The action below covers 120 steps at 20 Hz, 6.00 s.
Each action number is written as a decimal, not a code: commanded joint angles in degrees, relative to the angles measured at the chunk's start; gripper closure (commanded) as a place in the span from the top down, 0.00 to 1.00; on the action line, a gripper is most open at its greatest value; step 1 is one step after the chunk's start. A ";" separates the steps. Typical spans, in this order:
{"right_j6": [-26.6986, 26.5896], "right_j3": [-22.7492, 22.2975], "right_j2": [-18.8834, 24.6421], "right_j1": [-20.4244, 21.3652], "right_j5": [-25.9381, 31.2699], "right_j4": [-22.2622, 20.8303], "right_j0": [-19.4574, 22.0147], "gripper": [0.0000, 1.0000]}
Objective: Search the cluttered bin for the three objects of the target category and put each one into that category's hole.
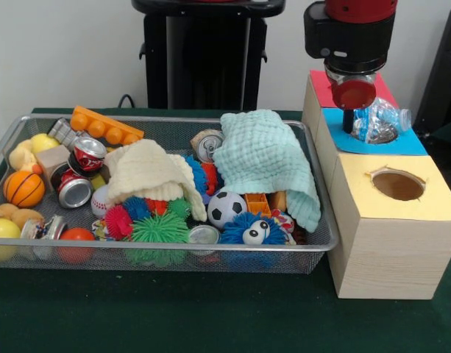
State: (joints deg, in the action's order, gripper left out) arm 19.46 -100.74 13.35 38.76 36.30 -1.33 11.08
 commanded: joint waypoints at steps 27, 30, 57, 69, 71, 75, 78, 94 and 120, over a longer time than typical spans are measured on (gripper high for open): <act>13.43 -2.69 -1.67 12.06 -7.39 -2.60 -0.05 0.00; 12.46 -6.25 1.20 11.02 -7.50 -0.48 1.57 0.00; 12.96 -11.83 7.51 8.55 -7.18 2.88 3.59 0.00; 14.89 -17.87 10.67 10.92 -18.22 1.82 3.32 0.00; 14.88 -17.74 10.96 10.35 -19.26 1.72 3.34 0.00; 14.77 -17.29 10.50 8.34 -20.37 1.34 2.75 0.00; 14.56 -17.30 10.63 7.29 -21.10 1.37 2.65 0.00; 14.78 -16.78 9.82 4.93 -19.97 1.92 1.89 0.00; 14.41 -9.28 -3.82 5.46 -22.64 -2.35 -5.47 0.00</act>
State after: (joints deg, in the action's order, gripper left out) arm 19.46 -114.12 15.36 46.85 17.14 0.67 6.75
